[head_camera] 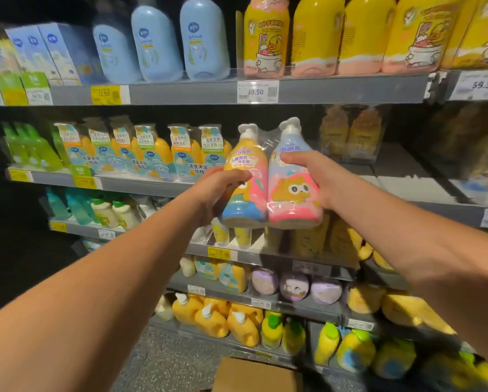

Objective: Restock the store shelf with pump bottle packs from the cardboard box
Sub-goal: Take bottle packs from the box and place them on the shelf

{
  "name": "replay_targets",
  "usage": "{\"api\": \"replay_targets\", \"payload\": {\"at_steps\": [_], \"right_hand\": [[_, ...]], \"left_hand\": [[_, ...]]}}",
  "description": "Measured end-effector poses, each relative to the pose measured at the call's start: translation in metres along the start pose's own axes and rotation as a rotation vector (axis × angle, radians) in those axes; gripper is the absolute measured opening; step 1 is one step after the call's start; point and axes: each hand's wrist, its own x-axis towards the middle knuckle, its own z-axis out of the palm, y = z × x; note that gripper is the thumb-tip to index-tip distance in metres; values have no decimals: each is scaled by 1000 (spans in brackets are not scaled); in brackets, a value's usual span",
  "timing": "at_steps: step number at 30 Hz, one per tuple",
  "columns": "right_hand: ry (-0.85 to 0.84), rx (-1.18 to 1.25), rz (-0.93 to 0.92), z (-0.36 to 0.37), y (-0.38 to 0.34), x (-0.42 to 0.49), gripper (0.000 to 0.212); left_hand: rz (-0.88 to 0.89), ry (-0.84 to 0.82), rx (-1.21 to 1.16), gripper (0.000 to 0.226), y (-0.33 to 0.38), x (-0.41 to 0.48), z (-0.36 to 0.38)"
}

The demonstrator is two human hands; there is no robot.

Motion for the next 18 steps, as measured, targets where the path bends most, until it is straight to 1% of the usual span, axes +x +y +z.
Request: {"api": "replay_targets", "payload": {"at_steps": [3,4,5,7,10,13,15,18], "right_hand": [[35,-23,-35,-9,-8,20,78],[38,-30,-48,-12,-11,26,79],[31,-40,-56,-15,-15,32,77],[18,-68,-70,-22,-22,43,74],[7,-79,-51,-27,-30,55,78],[16,-103,-55,-24,-34,65,71],[26,-110,-65,-21,-37,66,66],[55,-119,-79,-10,-38,67,63]], "left_hand": [[16,57,45,85,1,11,17],[13,62,67,91,2,16,23],[17,68,70,90,2,20,29],[27,117,70,75,4,30,37],[26,155,70,75,6,45,43],[38,186,80,57,7,57,40],[47,200,43,48,8,64,38],[109,193,1,46,4,74,28]]}}
